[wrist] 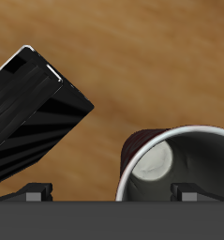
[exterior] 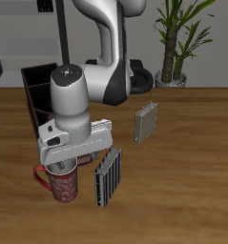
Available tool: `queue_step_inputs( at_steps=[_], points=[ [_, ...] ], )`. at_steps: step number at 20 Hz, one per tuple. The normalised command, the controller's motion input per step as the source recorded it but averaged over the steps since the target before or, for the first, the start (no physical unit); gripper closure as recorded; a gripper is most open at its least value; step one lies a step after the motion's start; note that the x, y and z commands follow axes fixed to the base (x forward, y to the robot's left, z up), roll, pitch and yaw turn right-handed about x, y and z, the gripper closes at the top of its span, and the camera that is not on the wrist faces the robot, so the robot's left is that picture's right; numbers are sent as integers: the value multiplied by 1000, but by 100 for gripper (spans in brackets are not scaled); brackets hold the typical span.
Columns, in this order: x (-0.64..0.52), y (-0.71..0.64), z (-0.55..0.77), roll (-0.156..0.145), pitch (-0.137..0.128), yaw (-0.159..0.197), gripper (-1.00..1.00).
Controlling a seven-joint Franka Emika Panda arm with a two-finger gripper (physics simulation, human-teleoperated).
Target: Place the red book into the right desk caddy's left compartment and place the red mug into the right desk caddy's right compartment
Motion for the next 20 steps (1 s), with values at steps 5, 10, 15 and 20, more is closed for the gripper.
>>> queue_step_inputs(
  at_steps=[5,10,15,20],
  points=[
    [41,-51,-108,-21,9,-35,100],
    [2,-69,59,-21,-13,-28,100],
    [0,-45,75,-16,-15,-29,100],
    [-26,-21,223,-43,-35,-5,100]
  ],
)
